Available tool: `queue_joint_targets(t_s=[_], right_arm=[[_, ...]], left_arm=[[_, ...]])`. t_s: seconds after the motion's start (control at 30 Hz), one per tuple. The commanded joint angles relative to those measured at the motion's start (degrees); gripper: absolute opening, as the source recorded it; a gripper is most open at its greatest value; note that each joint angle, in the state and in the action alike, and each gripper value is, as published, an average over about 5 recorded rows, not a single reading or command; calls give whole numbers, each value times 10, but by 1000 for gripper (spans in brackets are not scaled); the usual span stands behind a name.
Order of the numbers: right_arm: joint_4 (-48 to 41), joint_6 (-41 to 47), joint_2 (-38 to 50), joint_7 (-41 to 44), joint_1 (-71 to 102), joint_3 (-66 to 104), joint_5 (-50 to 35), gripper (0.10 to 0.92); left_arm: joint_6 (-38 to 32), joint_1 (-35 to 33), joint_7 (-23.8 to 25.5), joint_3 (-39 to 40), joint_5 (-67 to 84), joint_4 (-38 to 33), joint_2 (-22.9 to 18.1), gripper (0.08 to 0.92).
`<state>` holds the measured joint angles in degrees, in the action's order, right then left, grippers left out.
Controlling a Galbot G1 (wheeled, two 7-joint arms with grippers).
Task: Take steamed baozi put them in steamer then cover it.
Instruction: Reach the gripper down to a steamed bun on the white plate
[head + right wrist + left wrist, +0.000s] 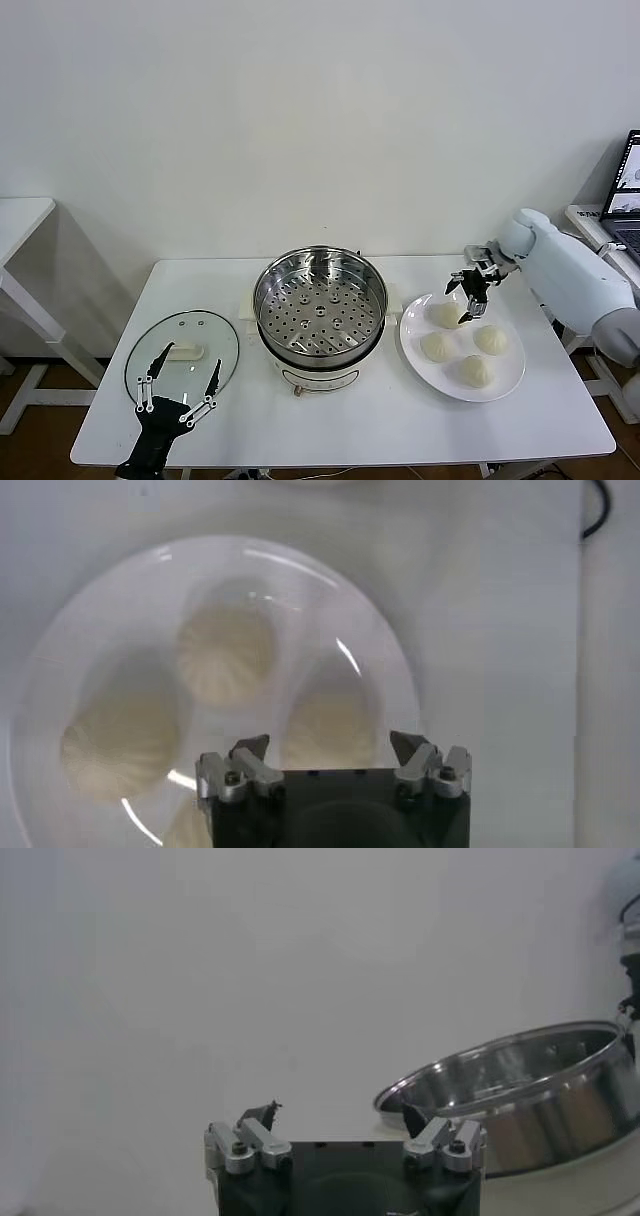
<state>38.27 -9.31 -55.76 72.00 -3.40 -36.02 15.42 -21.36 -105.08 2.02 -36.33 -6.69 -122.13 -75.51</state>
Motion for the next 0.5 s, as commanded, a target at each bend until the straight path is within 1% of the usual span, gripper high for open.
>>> queue_joint_targets(t_s=[0.03,0.37,0.5], right_arm=[[-35,-9,-28,-21,-3,-10,58,823],[-43,-11,-33,-50,7,-15,51,820],[-32,-10,-28,-54,10,-17,42,789]], left_arm=[[-1,0,0,1,-1,0,0,823],[-3,0,-2,0,-1,-1,-1,823],[-3,1,-3,-1,-1,-1,0,823]])
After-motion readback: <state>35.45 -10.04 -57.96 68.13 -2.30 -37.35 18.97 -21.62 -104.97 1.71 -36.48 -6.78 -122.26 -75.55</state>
